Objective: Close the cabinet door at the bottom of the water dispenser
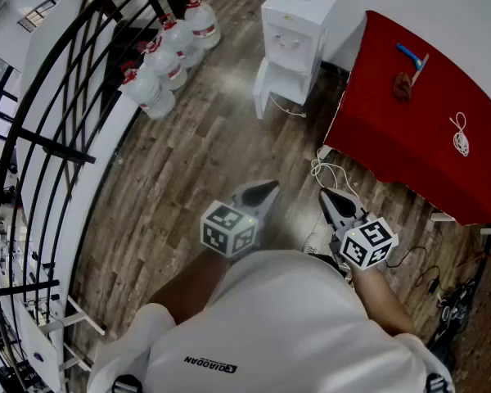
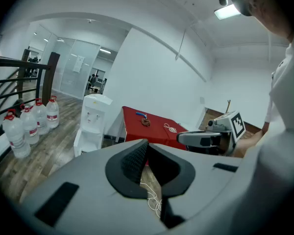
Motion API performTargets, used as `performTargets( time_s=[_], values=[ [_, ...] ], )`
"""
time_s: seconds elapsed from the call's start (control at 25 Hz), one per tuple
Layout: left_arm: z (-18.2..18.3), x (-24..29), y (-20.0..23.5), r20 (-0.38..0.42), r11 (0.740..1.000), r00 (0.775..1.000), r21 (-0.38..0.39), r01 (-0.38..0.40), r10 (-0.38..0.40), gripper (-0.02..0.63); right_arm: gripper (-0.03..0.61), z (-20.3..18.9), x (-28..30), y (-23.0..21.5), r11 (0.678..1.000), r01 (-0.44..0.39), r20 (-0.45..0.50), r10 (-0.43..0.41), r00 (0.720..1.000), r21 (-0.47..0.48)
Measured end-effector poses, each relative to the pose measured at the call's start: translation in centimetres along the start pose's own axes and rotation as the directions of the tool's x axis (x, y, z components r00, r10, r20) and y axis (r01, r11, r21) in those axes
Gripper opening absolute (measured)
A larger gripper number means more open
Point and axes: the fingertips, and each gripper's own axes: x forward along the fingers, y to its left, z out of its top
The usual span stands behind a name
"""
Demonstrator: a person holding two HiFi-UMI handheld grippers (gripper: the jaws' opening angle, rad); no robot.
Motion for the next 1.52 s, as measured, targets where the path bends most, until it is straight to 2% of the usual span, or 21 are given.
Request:
performTargets(
  time_s=[0.32,0.56,0.72,1.16,1.52],
  values=[
    [0.3,0.2,0.0,0.003,1.0,1.0,0.002,-0.002,0.002,-0.002,0.009,-0.1,0.3,0.0,1.0,-0.012,-0.007,0.012,1.0,0.005],
    [-0.2,0.4,0.5,-0.003,1.0,1.0,-0.02,-0.014,0.014,0.0,0.009,-0.5,0.9,0.6,0.995,-0.061,0.007,0.06,0.998,0.084],
    [-0.3,0.6,0.6,-0.005,0.999,1.0,-0.031,-0.012,0.012,-0.002,0.009,-1.0,1.2,0.4,0.998,-0.034,-0.023,0.035,0.999,0.044],
    [-0.8,-0.6,2.1,-0.004,0.999,1.0,-0.026,-0.025,0.024,-0.001,0.009,-1.1,2.6,1.0,1.0,-0.006,-0.036,0.007,0.999,0.02],
    [-1.4,-4.3,6.6,-0.005,0.999,0.999,-0.032,-0.038,0.038,-0.002,0.009,-1.7,7.3,4.6,1.0,-0.019,-0.059,0.02,0.998,0.006]
  ],
)
